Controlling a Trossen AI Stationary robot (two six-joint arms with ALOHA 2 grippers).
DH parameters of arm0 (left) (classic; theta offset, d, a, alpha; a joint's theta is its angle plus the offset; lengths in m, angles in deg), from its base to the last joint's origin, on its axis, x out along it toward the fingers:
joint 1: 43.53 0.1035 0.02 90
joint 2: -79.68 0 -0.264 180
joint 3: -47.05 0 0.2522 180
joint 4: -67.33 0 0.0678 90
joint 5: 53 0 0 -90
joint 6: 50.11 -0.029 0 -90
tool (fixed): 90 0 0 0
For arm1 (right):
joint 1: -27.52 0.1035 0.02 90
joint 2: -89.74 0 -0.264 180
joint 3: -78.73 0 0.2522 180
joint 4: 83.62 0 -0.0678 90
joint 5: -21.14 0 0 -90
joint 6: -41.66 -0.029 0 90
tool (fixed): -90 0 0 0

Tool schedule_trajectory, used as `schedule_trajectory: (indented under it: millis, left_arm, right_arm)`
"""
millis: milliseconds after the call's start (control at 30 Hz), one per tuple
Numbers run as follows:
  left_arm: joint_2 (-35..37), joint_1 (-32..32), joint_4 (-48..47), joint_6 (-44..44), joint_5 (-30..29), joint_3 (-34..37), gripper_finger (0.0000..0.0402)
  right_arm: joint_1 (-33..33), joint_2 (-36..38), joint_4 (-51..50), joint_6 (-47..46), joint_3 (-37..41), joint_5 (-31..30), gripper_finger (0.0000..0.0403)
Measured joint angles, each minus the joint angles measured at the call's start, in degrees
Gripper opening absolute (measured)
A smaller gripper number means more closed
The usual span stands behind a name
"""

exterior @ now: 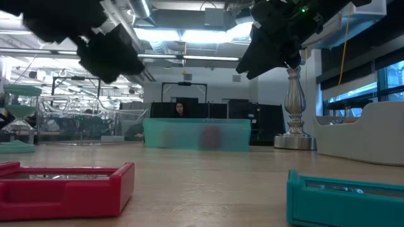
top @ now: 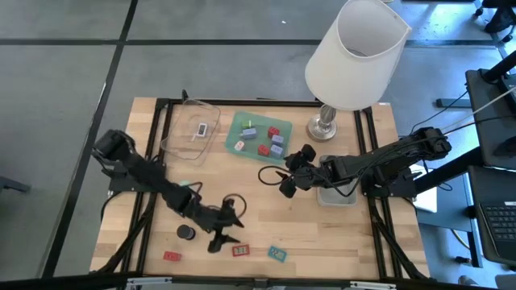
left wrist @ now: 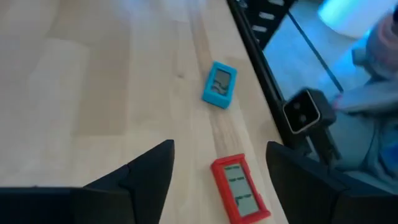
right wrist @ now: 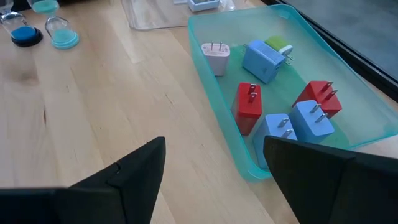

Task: Pick & Place Office items
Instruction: Put the red timer into the transparent bin

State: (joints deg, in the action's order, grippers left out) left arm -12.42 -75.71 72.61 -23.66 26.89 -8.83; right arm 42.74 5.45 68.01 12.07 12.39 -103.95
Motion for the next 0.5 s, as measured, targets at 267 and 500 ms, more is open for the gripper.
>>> schedule_trajectory:
  millis: [267, 500]
  left_arm:
    - [-7.8, -3.7, 3.8, -3.2, -2.0, -1.1, 0.0262]
    - [-15.2, -7.7, 3.2, -11.5, -6.5, -7.2, 0.0262]
  right_arm:
    - [0.0, 0.0, 0.0, -1.1, 0.0, 0.0, 0.0276]
    - [0.0, 0.0, 0.0, -1.3, 0.0, 0.0, 0.0276]
